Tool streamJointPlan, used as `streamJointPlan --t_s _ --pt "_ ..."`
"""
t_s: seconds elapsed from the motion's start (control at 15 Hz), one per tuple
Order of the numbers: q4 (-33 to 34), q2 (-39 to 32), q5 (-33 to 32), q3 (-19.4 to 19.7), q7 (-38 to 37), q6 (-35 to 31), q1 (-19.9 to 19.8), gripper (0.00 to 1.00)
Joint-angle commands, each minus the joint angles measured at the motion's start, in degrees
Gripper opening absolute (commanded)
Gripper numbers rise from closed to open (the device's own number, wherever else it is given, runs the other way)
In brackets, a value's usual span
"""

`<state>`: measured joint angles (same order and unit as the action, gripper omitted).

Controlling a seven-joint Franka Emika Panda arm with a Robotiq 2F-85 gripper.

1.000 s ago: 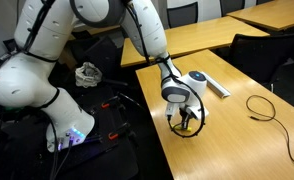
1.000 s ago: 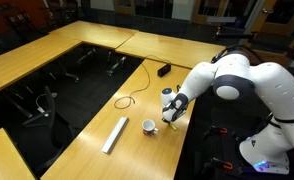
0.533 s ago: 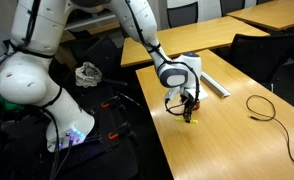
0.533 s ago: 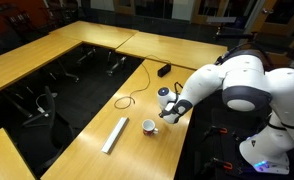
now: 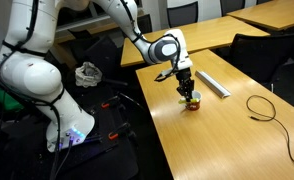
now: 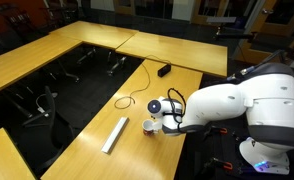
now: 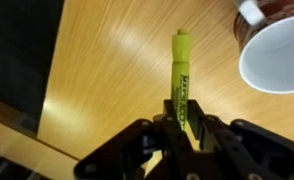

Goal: Put the yellow marker inside the red mug

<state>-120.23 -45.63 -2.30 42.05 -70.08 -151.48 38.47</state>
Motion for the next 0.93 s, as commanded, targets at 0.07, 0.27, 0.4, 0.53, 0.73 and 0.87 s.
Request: streamJointPlan --t_s 0.07,0.27,0.4,0.53,0.73,0.87 --pt "1.22 -3.78 -7.12 7.08 -19.06 4.74 10.82 0.05" --pt "4.43 -7.81 -10.39 8.76 -29.24 8.42 14.13 0.05" --pt "7.69 -11.1 -12.1 8.75 -34.8 11.39 14.41 0.05" --pt "11.66 -14.62 -13.87 8.3 -40.13 14.55 13.85 0.05" --pt "16.89 -18.49 -16.55 7.41 -45.39 17.29 12.85 0.05" --pt "19.69 -20.13 -18.21 6.61 -47.22 17.81 12.22 0.05"
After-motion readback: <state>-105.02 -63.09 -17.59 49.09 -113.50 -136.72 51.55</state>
